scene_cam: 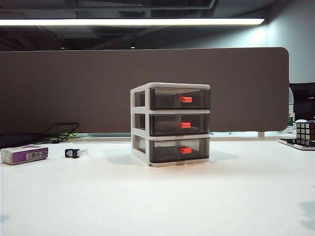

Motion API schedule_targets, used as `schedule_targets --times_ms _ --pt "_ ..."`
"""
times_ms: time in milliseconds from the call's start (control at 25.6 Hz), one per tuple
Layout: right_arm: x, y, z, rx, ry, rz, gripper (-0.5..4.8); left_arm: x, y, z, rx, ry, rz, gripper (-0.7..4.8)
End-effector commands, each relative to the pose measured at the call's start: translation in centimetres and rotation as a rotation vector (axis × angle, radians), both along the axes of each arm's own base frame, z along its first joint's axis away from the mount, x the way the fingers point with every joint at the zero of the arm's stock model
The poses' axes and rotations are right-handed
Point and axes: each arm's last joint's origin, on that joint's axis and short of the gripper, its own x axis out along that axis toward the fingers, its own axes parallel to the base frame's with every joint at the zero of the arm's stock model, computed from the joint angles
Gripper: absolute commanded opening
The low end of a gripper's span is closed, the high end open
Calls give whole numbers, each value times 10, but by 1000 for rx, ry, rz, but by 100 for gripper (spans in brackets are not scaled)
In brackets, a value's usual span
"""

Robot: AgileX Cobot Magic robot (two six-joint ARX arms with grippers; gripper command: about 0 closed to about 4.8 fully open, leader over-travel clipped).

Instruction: Open the second layer of the drawer on the table, pick up the earphone case on the table and put it in, and finally close the drawer.

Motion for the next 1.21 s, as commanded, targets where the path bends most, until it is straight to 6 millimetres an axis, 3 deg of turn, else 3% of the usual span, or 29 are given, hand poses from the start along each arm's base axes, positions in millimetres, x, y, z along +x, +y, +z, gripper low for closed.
schedule_targets --times_ms 39,235,1212 --pt "0 -1 -1 0 -10 -36 -5 0 1 4 -5 -39 45 -6" --pt "1 -4 0 -7 -13 -138 -5 0 1 2 -14 -12 43 -6" --pt "1 -4 -1 -7 -10 -127 -5 0 1 0 -10 2 40 -6"
